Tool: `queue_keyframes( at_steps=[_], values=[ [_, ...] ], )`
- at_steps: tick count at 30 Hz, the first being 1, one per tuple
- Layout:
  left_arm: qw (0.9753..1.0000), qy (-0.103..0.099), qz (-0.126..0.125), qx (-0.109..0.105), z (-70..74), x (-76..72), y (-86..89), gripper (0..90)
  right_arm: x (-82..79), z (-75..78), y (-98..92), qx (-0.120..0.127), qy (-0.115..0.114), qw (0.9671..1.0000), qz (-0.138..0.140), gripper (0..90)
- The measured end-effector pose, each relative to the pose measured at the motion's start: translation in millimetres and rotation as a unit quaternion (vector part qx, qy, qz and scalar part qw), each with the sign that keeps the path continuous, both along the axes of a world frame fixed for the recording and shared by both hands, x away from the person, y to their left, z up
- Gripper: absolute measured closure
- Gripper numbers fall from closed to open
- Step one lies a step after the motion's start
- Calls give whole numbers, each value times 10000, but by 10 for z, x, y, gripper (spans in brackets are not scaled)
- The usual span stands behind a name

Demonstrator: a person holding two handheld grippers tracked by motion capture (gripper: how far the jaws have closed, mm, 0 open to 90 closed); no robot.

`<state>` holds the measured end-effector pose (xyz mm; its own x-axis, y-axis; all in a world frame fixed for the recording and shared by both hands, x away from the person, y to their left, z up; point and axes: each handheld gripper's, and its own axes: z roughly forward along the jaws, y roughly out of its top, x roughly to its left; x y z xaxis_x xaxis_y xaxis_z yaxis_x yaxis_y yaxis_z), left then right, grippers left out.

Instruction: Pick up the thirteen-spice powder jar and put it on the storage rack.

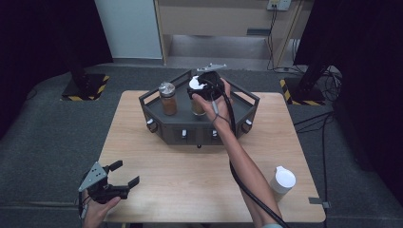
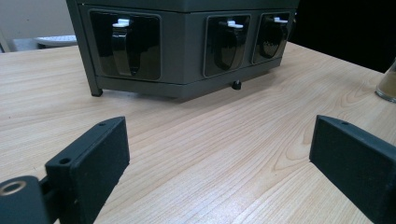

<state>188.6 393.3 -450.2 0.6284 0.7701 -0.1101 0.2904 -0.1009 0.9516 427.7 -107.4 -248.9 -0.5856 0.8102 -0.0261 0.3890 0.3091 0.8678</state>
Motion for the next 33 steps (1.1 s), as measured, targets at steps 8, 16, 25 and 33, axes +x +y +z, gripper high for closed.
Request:
queue_keyframes(
  at_steps=[8,16,25,33],
  values=[
    [10000,3,-4,-7,-2,3,6,42,86,-57,45,-22,53,10000,-77,308],
    [10000,-4,-5,-3,-2,1,4,41,137,-92,57,-11,98,9999,-70,308],
    [10000,-5,-10,2,-1,1,3,42,167,-102,45,15,124,9998,-131,308],
    [10000,-3,-12,10,1,3,4,42,180,-128,36,42,132,9998,-141,308]
  ],
)
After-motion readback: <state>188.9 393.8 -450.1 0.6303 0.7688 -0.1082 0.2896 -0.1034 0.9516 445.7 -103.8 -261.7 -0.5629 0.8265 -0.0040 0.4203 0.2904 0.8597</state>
